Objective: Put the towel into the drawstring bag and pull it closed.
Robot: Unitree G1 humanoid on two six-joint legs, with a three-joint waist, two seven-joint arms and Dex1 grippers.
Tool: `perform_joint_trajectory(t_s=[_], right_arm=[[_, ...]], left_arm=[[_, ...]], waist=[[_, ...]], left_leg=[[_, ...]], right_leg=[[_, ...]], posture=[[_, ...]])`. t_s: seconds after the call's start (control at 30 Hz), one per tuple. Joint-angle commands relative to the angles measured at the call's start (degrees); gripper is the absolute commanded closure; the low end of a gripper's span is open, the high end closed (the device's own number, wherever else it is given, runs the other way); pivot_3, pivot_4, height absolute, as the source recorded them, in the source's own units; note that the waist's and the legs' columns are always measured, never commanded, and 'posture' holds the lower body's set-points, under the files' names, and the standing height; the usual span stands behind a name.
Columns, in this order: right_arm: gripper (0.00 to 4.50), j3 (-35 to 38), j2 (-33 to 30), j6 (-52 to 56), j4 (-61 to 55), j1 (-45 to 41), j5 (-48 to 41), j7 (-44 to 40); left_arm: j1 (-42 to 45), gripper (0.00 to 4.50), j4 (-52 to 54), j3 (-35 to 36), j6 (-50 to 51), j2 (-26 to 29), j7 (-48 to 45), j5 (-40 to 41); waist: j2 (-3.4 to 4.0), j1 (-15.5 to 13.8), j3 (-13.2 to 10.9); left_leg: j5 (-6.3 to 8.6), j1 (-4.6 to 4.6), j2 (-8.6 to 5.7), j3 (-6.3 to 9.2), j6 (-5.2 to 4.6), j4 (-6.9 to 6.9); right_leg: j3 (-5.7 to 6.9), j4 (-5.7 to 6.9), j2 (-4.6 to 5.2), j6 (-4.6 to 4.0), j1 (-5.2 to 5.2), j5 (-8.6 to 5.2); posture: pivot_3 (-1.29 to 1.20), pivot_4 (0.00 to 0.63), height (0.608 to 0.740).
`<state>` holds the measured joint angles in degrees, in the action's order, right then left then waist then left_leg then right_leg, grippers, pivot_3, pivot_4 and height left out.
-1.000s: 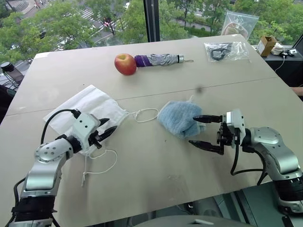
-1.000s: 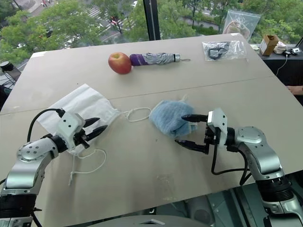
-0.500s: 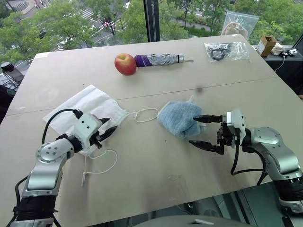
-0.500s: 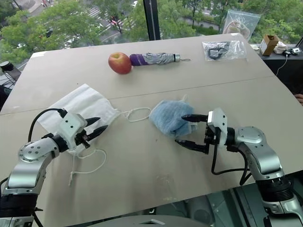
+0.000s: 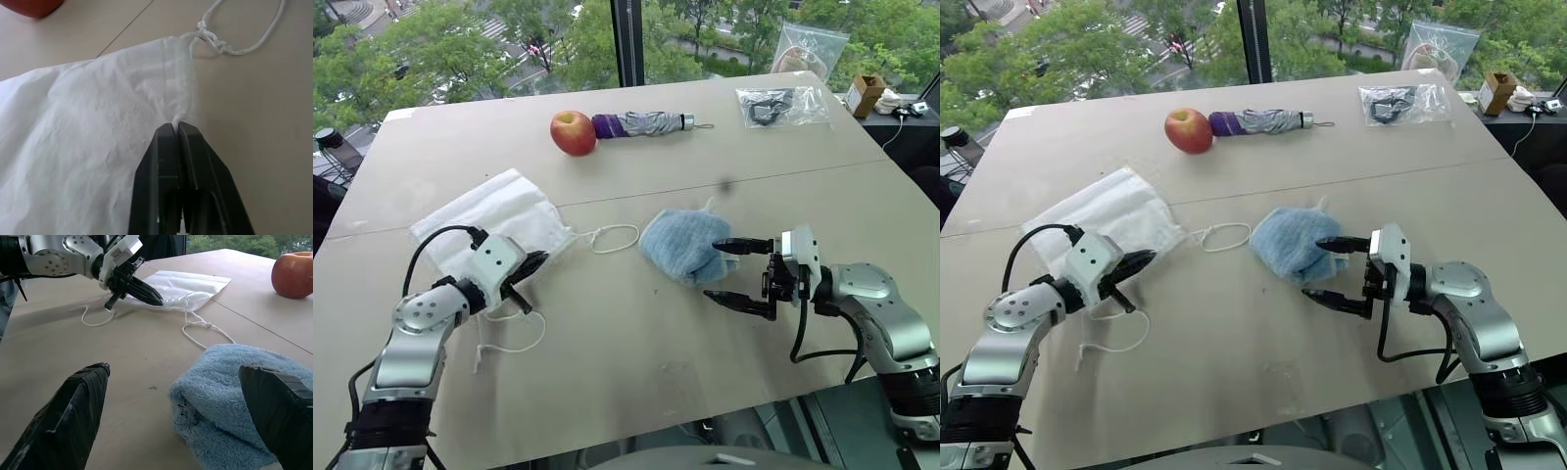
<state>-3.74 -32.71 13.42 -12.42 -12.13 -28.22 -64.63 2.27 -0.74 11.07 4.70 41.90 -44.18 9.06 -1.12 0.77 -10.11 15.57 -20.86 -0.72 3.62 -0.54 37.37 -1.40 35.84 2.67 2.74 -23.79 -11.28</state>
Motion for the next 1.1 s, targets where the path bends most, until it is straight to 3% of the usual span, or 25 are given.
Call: perform_joint_trajectory(t_s=[0.03, 0.27, 0.7, 0.9, 1.0, 1.1], right_arm=[[0.00, 0.86, 0.06, -1.16, -1.29, -0.37, -0.54, -0.07], [0.00, 0.70, 0.29, -1.87, -0.58, -0.43, -0.25, -0.24], [0.00, 0.05, 1.58, -2.38, -0.13, -1.03, -0.10, 0.05], [0.00, -1.60, 5.21, -1.96, 0.42, -3.74, 3.42, 6.07], [0.00, -3.83, 6.03, 3.67, 1.49, -6.29, 5.25, 9.61], [0.00, -6.79, 5.84, 6.08, 3.08, -8.98, 12.76, 15.66]], left_arm=[[0.87, 4.46, 0.33, 0.40, -0.73, 0.27, 0.80, -0.33], [1.43, 4.46, 0.89, 2.08, 0.37, 0.05, 1.22, 1.46], [3.13, 4.46, 7.99, 12.17, 30.15, -1.83, 1.94, 26.76], [5.12, 4.46, 9.15, 13.54, 37.37, -2.59, 4.84, 32.14], [6.67, 4.46, 9.25, 13.48, 39.80, -3.08, 6.12, 34.00], [7.36, 4.46, 9.40, 12.90, 41.56, -3.19, 7.14, 34.67]], waist=[[0.00, 0.00, 0.00], [0.00, 0.00, 0.00], [0.00, 0.08, 0.00], [0.00, 0.07, 0.00], [0.00, 0.10, 0.00], [0.00, 0.07, 0.00]], left_leg=[[0.00, 0.00, 0.00, 0.00, 0.00, 0.00], [0.00, 0.00, 0.00, 0.00, 0.00, 0.00], [0.00, 0.01, 0.00, 0.06, 0.00, 0.03], [-0.01, 0.01, -0.01, 0.08, 0.01, 0.04], [-0.01, 0.02, -0.02, 0.08, 0.02, 0.05], [-0.01, 0.01, -0.06, 0.09, 0.03, 0.05]], right_leg=[[0.00, 0.00, 0.00, 0.00, 0.00, 0.00], [0.00, 0.00, 0.00, 0.00, 0.00, 0.00], [0.04, 0.05, -0.01, 0.01, 0.01, 0.00], [0.05, 0.06, -0.01, 0.00, 0.01, 0.00], [0.05, 0.08, -0.02, 0.00, 0.01, 0.01], [0.05, 0.08, -0.01, -0.01, 0.00, 0.01]], posture=[[0.00, 0.150, 0.740], [0.00, 0.150, 0.740], [0.00, 0.150, 0.740], [0.00, 0.150, 0.740], [0.00, 0.150, 0.740], [0.00, 0.150, 0.740]])
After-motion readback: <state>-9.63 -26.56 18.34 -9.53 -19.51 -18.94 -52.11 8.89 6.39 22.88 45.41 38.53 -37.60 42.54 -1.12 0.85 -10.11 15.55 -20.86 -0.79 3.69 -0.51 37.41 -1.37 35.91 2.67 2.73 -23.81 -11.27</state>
